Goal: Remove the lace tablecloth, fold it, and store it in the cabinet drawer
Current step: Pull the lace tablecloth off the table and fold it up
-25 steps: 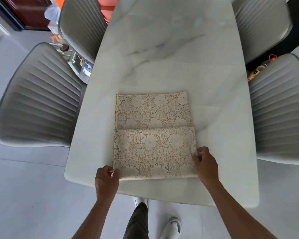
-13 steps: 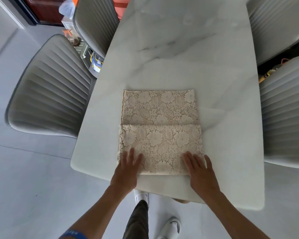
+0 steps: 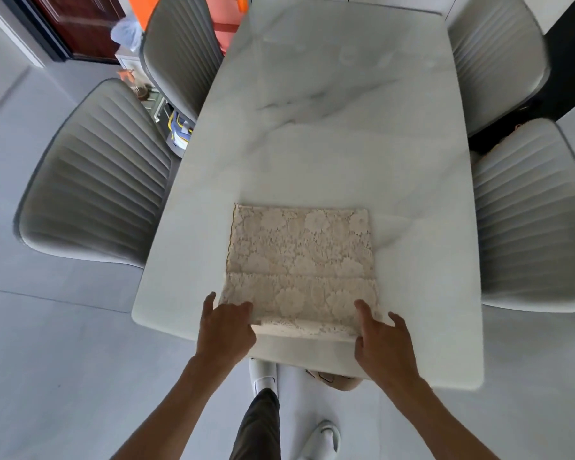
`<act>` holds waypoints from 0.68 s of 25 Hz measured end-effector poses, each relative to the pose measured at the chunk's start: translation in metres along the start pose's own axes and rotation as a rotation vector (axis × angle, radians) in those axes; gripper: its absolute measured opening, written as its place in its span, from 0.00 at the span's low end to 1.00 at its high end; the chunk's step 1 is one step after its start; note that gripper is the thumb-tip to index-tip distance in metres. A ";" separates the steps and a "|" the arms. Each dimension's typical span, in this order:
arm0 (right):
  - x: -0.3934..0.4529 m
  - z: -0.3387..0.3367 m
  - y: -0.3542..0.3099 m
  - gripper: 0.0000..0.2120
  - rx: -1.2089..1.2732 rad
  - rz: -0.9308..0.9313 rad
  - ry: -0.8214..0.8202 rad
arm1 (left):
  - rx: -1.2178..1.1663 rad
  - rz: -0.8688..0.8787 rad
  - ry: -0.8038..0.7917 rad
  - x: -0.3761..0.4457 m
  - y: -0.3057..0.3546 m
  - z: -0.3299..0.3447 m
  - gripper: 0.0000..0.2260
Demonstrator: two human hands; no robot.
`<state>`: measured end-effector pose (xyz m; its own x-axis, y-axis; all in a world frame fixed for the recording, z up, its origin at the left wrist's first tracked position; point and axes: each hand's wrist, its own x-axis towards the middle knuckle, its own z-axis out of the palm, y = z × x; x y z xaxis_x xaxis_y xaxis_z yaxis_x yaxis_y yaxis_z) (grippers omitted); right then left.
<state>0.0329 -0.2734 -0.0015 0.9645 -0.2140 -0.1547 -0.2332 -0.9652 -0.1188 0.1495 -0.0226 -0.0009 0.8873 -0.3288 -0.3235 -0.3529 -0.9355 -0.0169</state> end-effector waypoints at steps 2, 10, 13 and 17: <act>-0.001 -0.024 -0.002 0.28 0.072 0.063 0.054 | -0.072 -0.012 0.037 -0.007 -0.003 -0.023 0.12; 0.147 -0.098 0.002 0.25 0.070 0.199 0.237 | -0.129 0.025 0.100 0.137 -0.017 -0.123 0.09; 0.214 -0.085 0.008 0.25 0.137 0.277 0.114 | -0.122 0.038 0.011 0.207 -0.016 -0.113 0.09; 0.248 -0.036 0.020 0.32 0.222 0.545 -0.069 | -0.162 0.061 -0.226 0.274 -0.019 -0.070 0.12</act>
<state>0.2723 -0.3509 -0.0068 0.6898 -0.6524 -0.3139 -0.7202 -0.6625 -0.2058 0.4201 -0.1044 -0.0231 0.7708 -0.3652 -0.5220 -0.3353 -0.9293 0.1550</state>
